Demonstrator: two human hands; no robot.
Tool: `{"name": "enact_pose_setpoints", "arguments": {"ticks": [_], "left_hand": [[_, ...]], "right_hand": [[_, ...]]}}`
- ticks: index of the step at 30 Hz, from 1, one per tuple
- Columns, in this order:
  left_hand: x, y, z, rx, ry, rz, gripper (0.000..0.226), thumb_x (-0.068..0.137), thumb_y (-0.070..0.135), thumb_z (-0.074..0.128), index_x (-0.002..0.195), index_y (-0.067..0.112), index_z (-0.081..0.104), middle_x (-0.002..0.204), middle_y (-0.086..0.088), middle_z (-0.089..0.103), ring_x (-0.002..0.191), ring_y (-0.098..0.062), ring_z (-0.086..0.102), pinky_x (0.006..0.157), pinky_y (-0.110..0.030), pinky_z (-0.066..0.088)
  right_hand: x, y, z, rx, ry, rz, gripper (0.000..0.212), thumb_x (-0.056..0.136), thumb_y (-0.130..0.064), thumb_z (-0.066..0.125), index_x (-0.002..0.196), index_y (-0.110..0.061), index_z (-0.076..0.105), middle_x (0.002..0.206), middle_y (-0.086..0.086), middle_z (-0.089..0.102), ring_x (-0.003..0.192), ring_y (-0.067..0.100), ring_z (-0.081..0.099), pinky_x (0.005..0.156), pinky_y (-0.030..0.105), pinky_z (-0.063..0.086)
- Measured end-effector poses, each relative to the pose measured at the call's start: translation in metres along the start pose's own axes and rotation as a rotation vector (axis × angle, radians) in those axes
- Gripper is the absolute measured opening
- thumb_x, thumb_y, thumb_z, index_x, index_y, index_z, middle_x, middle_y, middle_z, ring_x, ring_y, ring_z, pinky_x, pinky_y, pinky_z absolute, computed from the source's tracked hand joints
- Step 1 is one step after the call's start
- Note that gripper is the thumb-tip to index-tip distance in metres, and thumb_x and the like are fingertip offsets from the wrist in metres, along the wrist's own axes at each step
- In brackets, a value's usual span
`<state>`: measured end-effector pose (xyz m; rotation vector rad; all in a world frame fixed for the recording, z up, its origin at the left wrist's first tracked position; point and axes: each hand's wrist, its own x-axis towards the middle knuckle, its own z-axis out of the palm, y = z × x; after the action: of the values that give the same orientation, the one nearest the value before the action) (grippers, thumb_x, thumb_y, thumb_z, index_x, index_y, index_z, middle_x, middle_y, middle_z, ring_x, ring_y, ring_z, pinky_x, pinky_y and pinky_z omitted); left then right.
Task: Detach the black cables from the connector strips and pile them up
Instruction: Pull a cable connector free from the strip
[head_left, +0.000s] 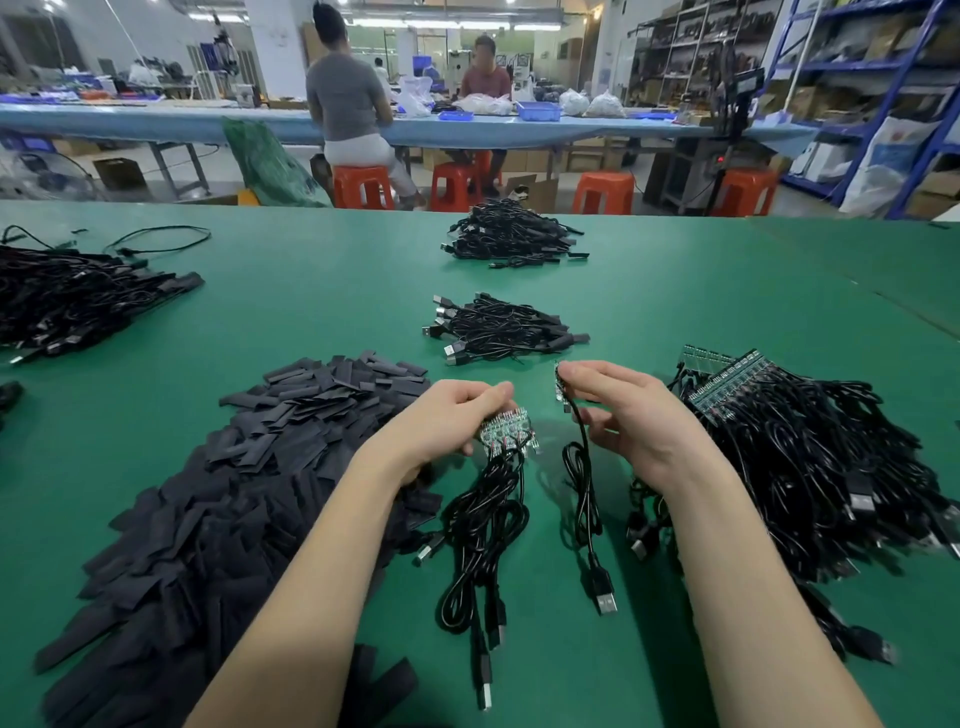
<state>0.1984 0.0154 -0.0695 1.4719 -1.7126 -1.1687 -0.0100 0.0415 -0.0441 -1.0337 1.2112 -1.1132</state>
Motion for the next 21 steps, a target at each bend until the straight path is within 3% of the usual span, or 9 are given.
{"name": "enact_pose_setpoints", "arguments": {"ticks": [2,5,7,9,11,14,17,19,21], "left_hand": [[0.002,-0.003,0.001,0.206,0.026,0.067,0.035,0.096,0.061,0.049,0.094,0.037,0.075,0.095,0.020,0.073,0.092,-0.010,0.069,0.089,-0.034,0.055],[0.003,-0.004,0.005,0.357,0.124,0.147,0.029,0.097,0.056,0.053,0.100,0.035,0.073,0.096,0.021,0.072,0.092,0.006,0.062,0.084,-0.025,0.046],[0.003,0.000,0.007,0.147,0.135,0.184,0.026,0.098,0.049,0.056,0.100,0.031,0.074,0.097,0.017,0.074,0.093,-0.001,0.067,0.086,-0.024,0.049],[0.001,0.008,0.009,-0.272,0.011,0.146,0.022,0.101,0.038,0.057,0.099,0.024,0.074,0.095,0.010,0.077,0.092,-0.012,0.072,0.088,-0.029,0.056],[-0.002,0.013,0.008,-0.548,-0.129,0.111,0.018,0.100,0.029,0.060,0.102,0.016,0.072,0.092,0.003,0.077,0.089,-0.019,0.073,0.085,-0.031,0.059],[-0.002,0.013,0.012,-0.630,-0.173,0.125,0.011,0.096,0.019,0.066,0.105,0.013,0.069,0.097,-0.007,0.076,0.087,-0.022,0.071,0.078,-0.027,0.057],[-0.001,0.012,0.013,-0.695,-0.123,0.103,0.005,0.095,0.011,0.065,0.098,0.014,0.068,0.088,-0.002,0.075,0.079,-0.019,0.071,0.074,-0.025,0.058],[-0.001,0.010,0.015,-0.723,-0.123,0.086,0.005,0.095,0.009,0.065,0.096,0.013,0.067,0.086,-0.002,0.075,0.074,-0.016,0.072,0.071,-0.023,0.058],[0.002,0.008,0.016,-0.737,-0.123,0.080,0.004,0.095,0.009,0.065,0.097,0.012,0.067,0.086,-0.004,0.076,0.073,-0.017,0.073,0.068,-0.023,0.058]], "right_hand": [[0.000,-0.003,0.002,-0.036,0.024,-0.025,0.010,0.073,-0.038,0.086,0.078,-0.031,0.081,0.081,-0.010,0.075,0.055,0.002,0.060,0.052,0.016,0.044],[-0.002,-0.004,0.008,-0.065,0.043,-0.030,0.008,0.078,-0.037,0.084,0.078,-0.030,0.080,0.082,-0.010,0.075,0.056,0.003,0.061,0.059,0.020,0.044],[-0.003,-0.005,0.013,-0.065,0.049,-0.031,0.009,0.079,-0.036,0.084,0.079,-0.028,0.080,0.082,-0.010,0.076,0.057,0.003,0.062,0.060,0.021,0.044],[-0.004,-0.007,0.018,-0.059,0.053,-0.033,0.008,0.080,-0.034,0.084,0.078,-0.028,0.080,0.076,-0.012,0.074,0.056,0.005,0.062,0.057,0.019,0.046],[-0.004,-0.009,0.023,-0.031,0.070,-0.042,0.007,0.080,-0.031,0.084,0.079,-0.026,0.079,0.067,-0.013,0.071,0.054,0.007,0.062,0.051,0.017,0.047],[-0.006,-0.011,0.027,-0.011,0.081,-0.046,0.011,0.081,-0.032,0.083,0.085,-0.024,0.078,0.066,-0.011,0.068,0.054,0.009,0.063,0.050,0.017,0.048],[-0.010,-0.019,0.022,-0.097,0.065,-0.029,0.024,0.084,-0.044,0.078,0.100,-0.027,0.075,0.087,-0.003,0.068,0.065,0.011,0.071,0.059,0.022,0.051],[-0.015,-0.029,0.018,-0.218,0.166,-0.115,0.023,0.088,-0.048,0.073,0.101,-0.029,0.072,0.095,0.000,0.072,0.065,0.004,0.070,0.061,0.022,0.051],[-0.022,-0.041,0.022,-0.347,0.276,-0.288,0.018,0.090,-0.048,0.070,0.095,-0.031,0.071,0.090,-0.001,0.075,0.062,-0.002,0.066,0.058,0.019,0.050]]}}
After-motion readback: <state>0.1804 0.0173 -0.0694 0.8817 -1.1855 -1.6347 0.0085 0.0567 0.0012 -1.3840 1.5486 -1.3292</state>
